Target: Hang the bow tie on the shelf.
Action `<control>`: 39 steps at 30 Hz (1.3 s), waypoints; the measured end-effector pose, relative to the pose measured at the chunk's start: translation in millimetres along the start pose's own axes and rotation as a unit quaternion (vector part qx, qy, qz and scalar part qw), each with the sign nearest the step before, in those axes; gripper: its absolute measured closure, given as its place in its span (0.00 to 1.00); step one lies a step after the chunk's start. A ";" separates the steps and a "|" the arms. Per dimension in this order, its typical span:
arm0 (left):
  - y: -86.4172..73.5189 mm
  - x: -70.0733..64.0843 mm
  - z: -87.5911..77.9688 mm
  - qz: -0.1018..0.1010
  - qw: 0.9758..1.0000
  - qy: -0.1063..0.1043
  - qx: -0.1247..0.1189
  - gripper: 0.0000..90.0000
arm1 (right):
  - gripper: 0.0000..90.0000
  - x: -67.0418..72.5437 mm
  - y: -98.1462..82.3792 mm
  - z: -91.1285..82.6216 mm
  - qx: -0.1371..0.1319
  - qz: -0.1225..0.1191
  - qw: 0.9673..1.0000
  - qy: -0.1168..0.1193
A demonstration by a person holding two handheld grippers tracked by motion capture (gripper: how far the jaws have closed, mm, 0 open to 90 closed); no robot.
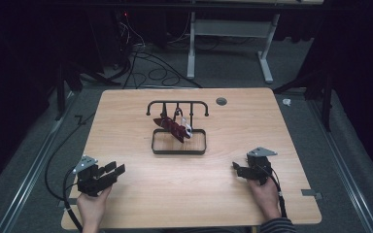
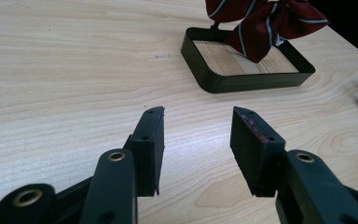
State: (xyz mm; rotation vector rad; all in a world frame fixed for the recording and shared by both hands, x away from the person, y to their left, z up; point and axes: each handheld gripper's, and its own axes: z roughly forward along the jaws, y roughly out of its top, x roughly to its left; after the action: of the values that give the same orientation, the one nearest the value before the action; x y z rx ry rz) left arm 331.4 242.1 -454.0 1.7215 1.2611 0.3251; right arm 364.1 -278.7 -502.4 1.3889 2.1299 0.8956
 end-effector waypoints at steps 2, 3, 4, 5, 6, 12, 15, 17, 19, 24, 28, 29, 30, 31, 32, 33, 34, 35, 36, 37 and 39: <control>-1.4 0.9 0.6 -0.001 1.000 0.001 0.001 0.61 | 0.35 0.0 0.0 0.0 0.000 0.000 1.000 0.000; -2.2 1.1 1.0 -0.004 1.000 0.000 0.000 0.61 | 0.35 0.0 0.0 -0.1 0.000 0.000 1.000 0.000; -2.9 1.6 1.2 -0.004 1.000 0.001 0.001 0.61 | 0.35 0.0 0.0 0.0 0.000 0.000 1.000 0.000; -3.5 2.1 1.4 -0.004 1.000 0.001 0.003 0.61 | 0.35 -0.1 0.0 0.0 0.000 -0.001 1.000 0.000; -4.3 2.2 1.8 -0.006 1.000 0.001 0.003 0.61 | 0.35 -0.1 0.0 0.0 0.000 -0.001 1.000 0.000; -9.1 5.1 4.4 -0.011 1.000 0.005 0.007 0.61 | 0.35 0.0 0.0 0.0 0.000 0.000 1.000 0.000; -11.4 6.6 5.7 -0.013 1.000 0.008 0.011 0.61 | 0.35 -0.1 0.0 0.0 0.000 -0.001 1.000 0.000; -13.1 7.4 6.8 -0.013 1.000 0.009 0.013 0.61 | 0.35 -0.1 0.0 0.0 0.000 -0.001 1.000 0.000; -14.9 8.0 8.3 -0.015 1.000 0.010 0.016 0.61 | 0.35 -0.1 0.0 -0.1 0.000 -0.001 1.000 0.000; -18.2 9.6 10.9 -0.018 1.000 0.013 0.021 0.61 | 0.35 -0.1 0.0 0.0 0.000 -0.001 1.000 0.000; -20.3 10.6 12.9 -0.018 0.999 0.018 0.023 0.61 | 0.35 -0.1 0.0 0.0 0.000 -0.001 1.000 0.000; -20.8 10.9 13.3 -0.018 0.999 0.018 0.025 0.61 | 0.35 -0.1 0.0 0.0 0.000 -0.001 1.000 0.001; -21.4 11.0 13.9 -0.019 0.999 0.019 0.025 0.61 | 0.35 -0.1 0.0 0.0 0.000 -0.001 1.000 0.000; -22.0 11.3 14.7 -0.019 0.999 0.020 0.026 0.61 | 0.35 -0.1 0.0 0.0 0.000 -0.001 1.000 0.000; -22.4 11.5 15.0 -0.018 0.999 0.022 0.028 0.61 | 0.35 -0.1 0.0 -0.1 0.000 -0.001 1.000 0.000; -22.9 11.8 15.6 -0.018 0.999 0.022 0.028 0.61 | 0.35 -0.1 0.0 0.0 0.000 -0.001 1.000 0.000; -23.4 12.0 16.2 -0.018 0.999 0.023 0.029 0.61 | 0.35 -0.1 0.0 -0.1 0.000 -0.001 1.000 0.001; -23.9 12.3 16.9 -0.018 0.999 0.025 0.030 0.61 | 0.35 -0.1 0.0 -0.1 0.000 -0.001 1.000 0.000; -24.5 12.3 17.7 -0.018 0.999 0.027 0.031 0.60 | 0.35 -0.1 0.0 -0.1 0.000 -0.001 1.000 0.000; -25.1 12.6 18.6 -0.018 0.999 0.028 0.033 0.60 | 0.35 -0.1 0.0 0.0 0.000 -0.001 1.000 0.000; -26.3 12.7 20.0 -0.017 0.999 0.031 0.035 0.60 | 0.35 -0.1 0.0 0.0 0.000 -0.001 1.000 0.000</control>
State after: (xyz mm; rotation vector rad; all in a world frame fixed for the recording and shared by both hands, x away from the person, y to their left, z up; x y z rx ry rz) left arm 334.6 242.9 -489.2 1.7592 1.3590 0.3196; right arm 364.2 -278.8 -502.4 1.3866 2.1305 0.8953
